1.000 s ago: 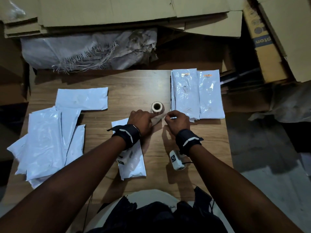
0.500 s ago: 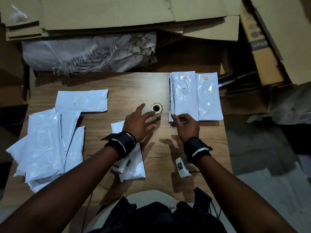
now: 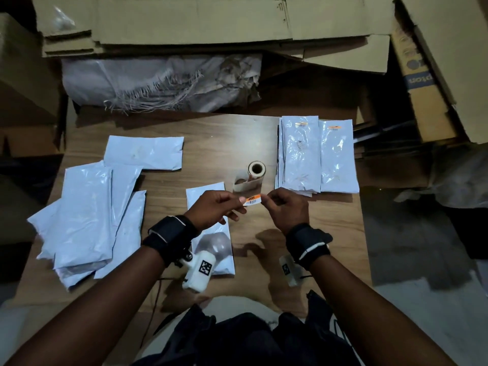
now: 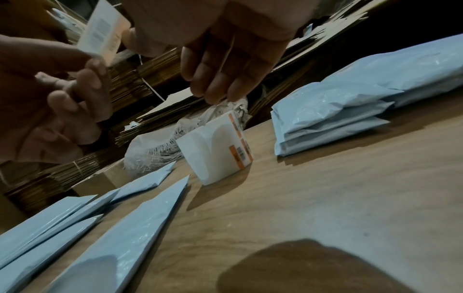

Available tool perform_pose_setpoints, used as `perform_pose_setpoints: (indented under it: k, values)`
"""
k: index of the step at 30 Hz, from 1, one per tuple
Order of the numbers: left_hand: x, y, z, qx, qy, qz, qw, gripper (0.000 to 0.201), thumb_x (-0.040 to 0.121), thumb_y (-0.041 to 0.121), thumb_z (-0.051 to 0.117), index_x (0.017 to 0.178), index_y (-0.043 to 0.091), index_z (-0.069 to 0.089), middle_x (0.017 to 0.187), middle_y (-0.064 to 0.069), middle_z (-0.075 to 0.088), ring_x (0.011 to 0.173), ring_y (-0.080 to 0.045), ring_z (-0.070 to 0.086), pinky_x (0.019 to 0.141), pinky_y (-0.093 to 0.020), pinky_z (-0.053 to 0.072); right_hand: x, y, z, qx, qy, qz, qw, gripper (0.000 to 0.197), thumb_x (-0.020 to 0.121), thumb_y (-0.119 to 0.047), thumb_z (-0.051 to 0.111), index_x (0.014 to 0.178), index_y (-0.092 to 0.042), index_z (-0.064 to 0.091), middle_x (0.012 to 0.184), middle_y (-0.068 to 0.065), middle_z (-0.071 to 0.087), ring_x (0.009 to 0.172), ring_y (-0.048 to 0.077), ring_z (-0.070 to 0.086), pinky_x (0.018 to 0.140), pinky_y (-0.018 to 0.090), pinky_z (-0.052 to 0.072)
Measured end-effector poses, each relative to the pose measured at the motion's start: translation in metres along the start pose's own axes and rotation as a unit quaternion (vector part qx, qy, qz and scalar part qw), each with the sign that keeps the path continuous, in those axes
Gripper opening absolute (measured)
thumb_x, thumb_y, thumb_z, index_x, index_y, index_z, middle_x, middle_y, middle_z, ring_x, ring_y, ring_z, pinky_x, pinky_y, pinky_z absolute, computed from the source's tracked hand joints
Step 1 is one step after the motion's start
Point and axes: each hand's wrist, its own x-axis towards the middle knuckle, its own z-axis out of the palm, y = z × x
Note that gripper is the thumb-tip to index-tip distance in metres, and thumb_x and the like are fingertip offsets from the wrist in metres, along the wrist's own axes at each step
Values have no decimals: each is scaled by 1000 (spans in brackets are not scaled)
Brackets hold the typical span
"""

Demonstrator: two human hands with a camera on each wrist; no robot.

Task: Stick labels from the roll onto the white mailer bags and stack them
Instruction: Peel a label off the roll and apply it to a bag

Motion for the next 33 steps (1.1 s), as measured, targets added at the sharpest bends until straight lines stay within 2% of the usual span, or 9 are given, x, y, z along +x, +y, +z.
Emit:
perform_pose_setpoints:
  k: [6, 10, 13, 15, 17, 21, 26, 29, 33]
  values:
    - [-8, -15, -15, -15, 48, 24, 998, 16, 93, 26, 65, 92, 12, 73, 84, 1, 76, 70, -9, 67, 58, -21, 46, 1, -7, 11, -19, -47, 20, 999, 25, 74, -51, 74, 71, -27, 68, 63, -14, 62, 63, 5, 59, 61, 27, 51]
    - [-13, -29, -25, 32, 79, 52, 995, 12, 92, 24, 66, 85, 15, 72, 84, 0, 75, 67, -10, 68, 54, -16, 44, 0, -3, 19, 3, -99, 66, 993, 13, 85, -39, 69, 76, -43, 61, 70, -10, 68, 67, 10, 67, 67, 35, 56]
    - [-13, -47, -32, 60, 100, 60, 991, 11, 91, 22, 68, 81, 18, 71, 81, 3, 75, 69, -16, 70, 64, -25, 54, -1, -15, 27, 82, -157, 106, 978, 10, 92, -25, 65, 84, -31, 66, 73, -2, 71, 61, 14, 68, 61, 37, 56]
    - [-11, -58, -36, 63, 110, 56, 990, 10, 90, 22, 68, 82, 18, 72, 80, 5, 74, 71, -18, 71, 74, -38, 59, -3, -28, 30, 109, -204, 134, 964, 9, 93, -26, 64, 85, -24, 69, 77, 0, 72, 62, 12, 68, 59, 34, 55]
    - [-11, -67, -39, 63, 118, 50, 990, 10, 90, 22, 68, 83, 17, 72, 80, 5, 74, 71, -17, 71, 77, -42, 59, -3, -37, 36, 106, -257, 136, 951, 14, 92, -31, 66, 91, -19, 74, 80, -1, 73, 63, 8, 68, 60, 29, 55]
    - [-12, -77, -43, 59, 122, 38, 990, 10, 89, 25, 68, 84, 18, 73, 81, 6, 74, 70, -14, 71, 76, -41, 59, -5, -44, 53, 102, -299, 132, 940, 21, 90, -24, 69, 93, -4, 75, 75, -6, 70, 58, 0, 64, 55, 12, 48]
    - [-11, -83, -54, 69, 149, 29, 986, 12, 91, 27, 67, 86, 19, 74, 80, 8, 74, 69, -7, 69, 71, -27, 55, -3, -49, 75, 145, -299, 191, 924, 19, 91, -20, 68, 94, -2, 69, 82, 8, 72, 65, 13, 67, 52, 16, 47]
    - [-3, -90, -63, 92, 168, 6, 981, 17, 91, 35, 65, 85, 22, 74, 78, 10, 74, 72, -7, 69, 75, -31, 55, 1, -55, 90, 166, -297, 232, 911, 16, 94, -17, 63, 96, -1, 65, 79, 9, 68, 59, 12, 62, 49, 18, 48]
    - [12, -93, -70, 139, 190, -35, 971, 19, 87, 41, 61, 81, 27, 71, 86, 8, 73, 86, -14, 67, 81, -31, 51, 10, -60, 115, 126, -269, 234, 926, 20, 96, -16, 58, 79, -7, 58, 68, 10, 61, 51, 11, 57, 49, 24, 49]
